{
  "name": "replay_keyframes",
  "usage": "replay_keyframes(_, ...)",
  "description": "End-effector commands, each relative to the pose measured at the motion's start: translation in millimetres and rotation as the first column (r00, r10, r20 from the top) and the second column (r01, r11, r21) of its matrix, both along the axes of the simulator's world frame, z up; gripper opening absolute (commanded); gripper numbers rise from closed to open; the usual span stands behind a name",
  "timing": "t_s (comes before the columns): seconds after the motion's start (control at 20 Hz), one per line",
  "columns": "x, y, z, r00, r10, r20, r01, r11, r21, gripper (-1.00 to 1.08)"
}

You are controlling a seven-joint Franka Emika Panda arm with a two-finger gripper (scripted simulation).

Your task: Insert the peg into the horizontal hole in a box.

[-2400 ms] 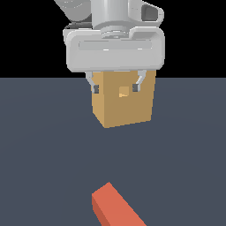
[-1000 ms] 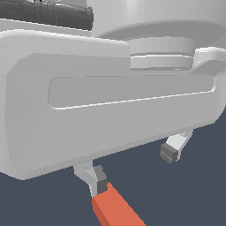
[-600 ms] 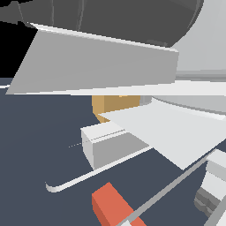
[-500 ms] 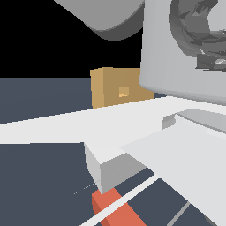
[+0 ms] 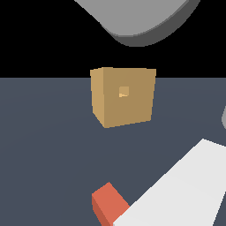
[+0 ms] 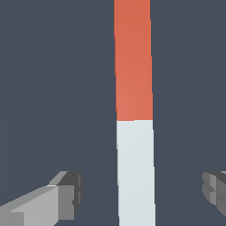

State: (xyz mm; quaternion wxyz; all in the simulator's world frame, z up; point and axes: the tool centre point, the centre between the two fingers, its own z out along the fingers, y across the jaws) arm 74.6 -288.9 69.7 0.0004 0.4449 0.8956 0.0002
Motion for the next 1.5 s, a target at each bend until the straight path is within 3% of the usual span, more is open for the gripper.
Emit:
replay_keyframes(0.0,3,-4,-2,1.000,0.012,0.000,-0.012,1.000,0.000,1.00)
replay_keyframes(0.8,7,-8,-5,1.000,0.024,-0.001,-0.024,1.000,0.000,1.00)
replay_keyframes(1.45,6,-7,-55,1.000,0.024,-0.001,-0.024,1.000,0.000,1.00)
